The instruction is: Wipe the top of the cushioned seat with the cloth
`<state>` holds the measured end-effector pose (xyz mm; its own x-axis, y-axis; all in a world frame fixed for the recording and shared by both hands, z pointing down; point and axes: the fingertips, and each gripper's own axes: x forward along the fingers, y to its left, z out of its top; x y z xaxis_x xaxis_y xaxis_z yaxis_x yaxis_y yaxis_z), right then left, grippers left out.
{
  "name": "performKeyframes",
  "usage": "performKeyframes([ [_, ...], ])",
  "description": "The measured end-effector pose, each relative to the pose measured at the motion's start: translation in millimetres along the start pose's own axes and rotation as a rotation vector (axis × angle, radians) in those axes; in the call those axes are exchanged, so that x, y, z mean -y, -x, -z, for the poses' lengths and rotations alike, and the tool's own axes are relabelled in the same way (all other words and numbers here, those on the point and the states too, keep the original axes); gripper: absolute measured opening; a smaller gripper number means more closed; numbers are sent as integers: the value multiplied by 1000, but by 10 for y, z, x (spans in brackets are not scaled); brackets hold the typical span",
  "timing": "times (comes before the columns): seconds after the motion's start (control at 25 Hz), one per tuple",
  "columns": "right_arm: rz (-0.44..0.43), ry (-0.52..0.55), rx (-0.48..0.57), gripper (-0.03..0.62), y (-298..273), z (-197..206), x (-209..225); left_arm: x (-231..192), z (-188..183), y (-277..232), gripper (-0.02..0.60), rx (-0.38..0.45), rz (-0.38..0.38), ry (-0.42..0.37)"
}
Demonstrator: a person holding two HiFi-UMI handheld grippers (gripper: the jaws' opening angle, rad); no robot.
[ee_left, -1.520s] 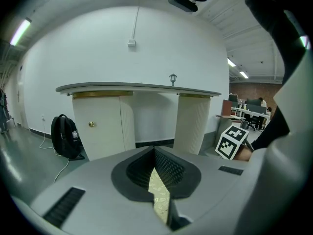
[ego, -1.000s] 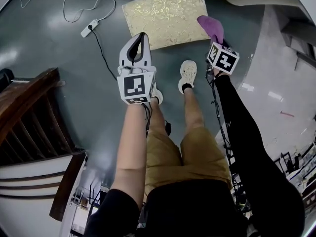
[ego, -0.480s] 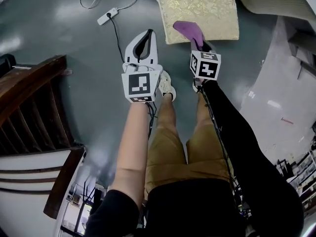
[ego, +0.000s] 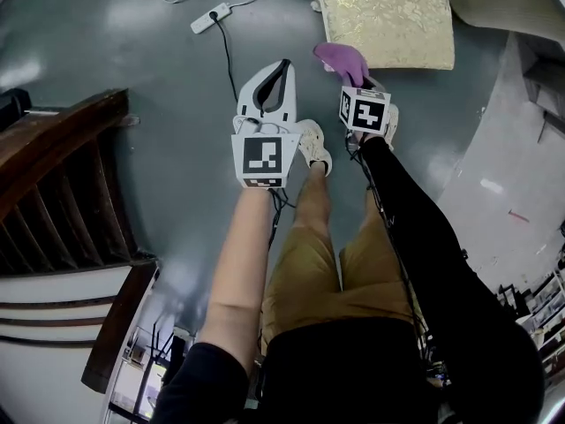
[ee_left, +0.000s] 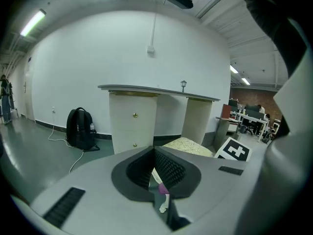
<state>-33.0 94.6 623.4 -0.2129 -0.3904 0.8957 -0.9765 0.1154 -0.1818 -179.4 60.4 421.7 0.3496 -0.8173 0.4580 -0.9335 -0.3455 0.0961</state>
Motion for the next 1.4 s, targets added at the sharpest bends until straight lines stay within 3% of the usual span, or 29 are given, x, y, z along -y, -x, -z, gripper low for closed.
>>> performKeyframes([
  [0.2, 44, -13, 7, 86, 29, -115, 273, 46, -107, -44, 7, 19, 19, 2],
  [0.4, 123, -63, -2, 86, 145, -258, 831, 203, -244, -180, 8, 35, 29, -3],
  [1.08, 212, -139, 49, 86, 380, -671, 2783, 1196, -505, -835, 8, 30, 58, -34],
  [1.4, 277, -235, 21, 86, 388, -620, 3472, 1534, -634, -1024, 8, 73, 76, -6],
])
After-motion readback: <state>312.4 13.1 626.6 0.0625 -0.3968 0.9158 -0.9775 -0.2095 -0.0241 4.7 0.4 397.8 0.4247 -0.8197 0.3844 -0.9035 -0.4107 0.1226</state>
